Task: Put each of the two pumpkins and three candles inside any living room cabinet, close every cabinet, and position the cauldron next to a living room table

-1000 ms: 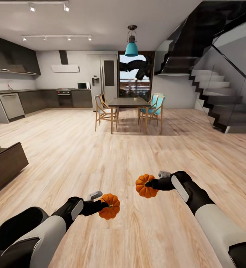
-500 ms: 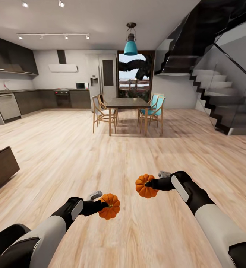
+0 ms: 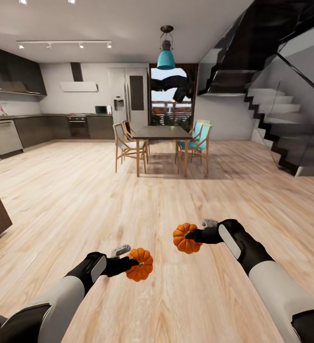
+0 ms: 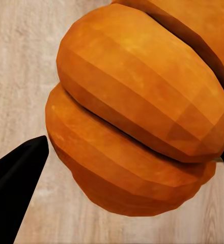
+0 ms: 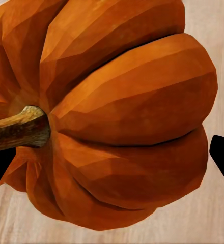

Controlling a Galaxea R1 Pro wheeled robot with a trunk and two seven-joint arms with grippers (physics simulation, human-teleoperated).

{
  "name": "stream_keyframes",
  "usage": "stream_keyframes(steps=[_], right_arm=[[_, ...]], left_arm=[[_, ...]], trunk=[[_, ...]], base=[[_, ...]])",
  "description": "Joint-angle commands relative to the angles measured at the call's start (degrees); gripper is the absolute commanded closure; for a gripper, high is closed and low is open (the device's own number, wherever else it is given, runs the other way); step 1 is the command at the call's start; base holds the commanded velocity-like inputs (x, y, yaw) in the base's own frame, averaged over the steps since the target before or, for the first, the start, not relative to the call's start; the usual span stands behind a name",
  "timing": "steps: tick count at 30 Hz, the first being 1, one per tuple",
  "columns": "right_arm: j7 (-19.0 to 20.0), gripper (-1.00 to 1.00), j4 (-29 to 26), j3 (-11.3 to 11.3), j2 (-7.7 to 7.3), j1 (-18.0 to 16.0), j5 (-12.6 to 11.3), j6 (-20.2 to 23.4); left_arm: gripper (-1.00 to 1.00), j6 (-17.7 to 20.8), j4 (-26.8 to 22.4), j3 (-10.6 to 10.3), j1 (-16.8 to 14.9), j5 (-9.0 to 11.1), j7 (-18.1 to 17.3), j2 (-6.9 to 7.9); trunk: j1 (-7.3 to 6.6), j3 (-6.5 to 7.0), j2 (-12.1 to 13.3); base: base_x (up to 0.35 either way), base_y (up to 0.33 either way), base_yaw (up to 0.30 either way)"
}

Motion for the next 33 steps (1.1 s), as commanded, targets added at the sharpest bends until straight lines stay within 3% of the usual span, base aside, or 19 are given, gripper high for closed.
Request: stream_keyframes(steps=[1, 25, 33], right_arm=[[0.5, 1.0, -0.1, 0.1, -0.05, 0.0, 0.1, 0.2], [0.5, 1.0, -0.1, 0.1, -0.04, 0.0, 0.1, 0.2], [0.5, 1.0, -0.1, 0.2, -0.04, 0.0, 0.2, 0.2]], left_arm=[[1.0, 0.5, -0.1, 0.3, 0.0, 0.9, 0.2, -0.03], [1.0, 0.5, 0.0, 0.4, 0.0, 0.8, 0.2, -0.08], [1.0, 0.5, 0.0, 0.4, 0.0, 0.8, 0.2, -0.07]], trunk=[[0.02, -0.05, 0.0], [0.02, 0.0, 0.0], [0.02, 0.0, 0.0]], base=[[0.317, -0.121, 0.11], [0.325, -0.06, 0.021], [0.331, 0.0, 0.165]])
